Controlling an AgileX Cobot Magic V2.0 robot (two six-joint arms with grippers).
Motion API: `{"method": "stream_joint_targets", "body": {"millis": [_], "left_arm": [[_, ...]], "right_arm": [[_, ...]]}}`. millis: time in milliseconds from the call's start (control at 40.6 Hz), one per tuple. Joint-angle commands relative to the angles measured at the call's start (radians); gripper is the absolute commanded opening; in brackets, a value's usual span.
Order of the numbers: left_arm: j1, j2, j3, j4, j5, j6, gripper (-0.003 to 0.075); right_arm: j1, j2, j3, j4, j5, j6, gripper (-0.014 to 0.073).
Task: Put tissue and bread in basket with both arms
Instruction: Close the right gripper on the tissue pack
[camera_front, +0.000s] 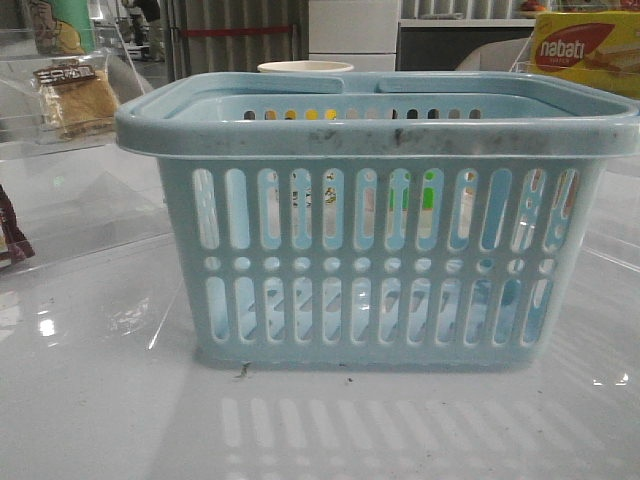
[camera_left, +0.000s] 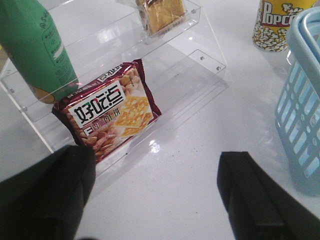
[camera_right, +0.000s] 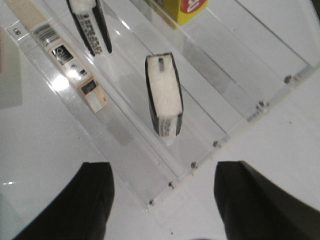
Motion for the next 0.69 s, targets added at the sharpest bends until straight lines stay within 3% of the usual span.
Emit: {"method": "stream_joint_targets", "body": {"millis": [0,443,665], "left_arm": [[0.002,0.002,-0.026,-0.009,-0.07,-0.006,0.0561],[0.002,0.002,-0.026,-0.009,-0.07,-0.006,0.0561],[0.002,0.002,-0.026,-0.009,-0.07,-0.006,0.0561]], "right_arm": [[-0.007,0.035,-0.091,-0.003,-0.087,-0.001,0.054],[-0.007,0.247,-0.175,-0.086,-0.179,-0.001,0.0533],[-0.007,0.25,-0.183,-0.086,-0.18,-0.001,0.0264]]}}
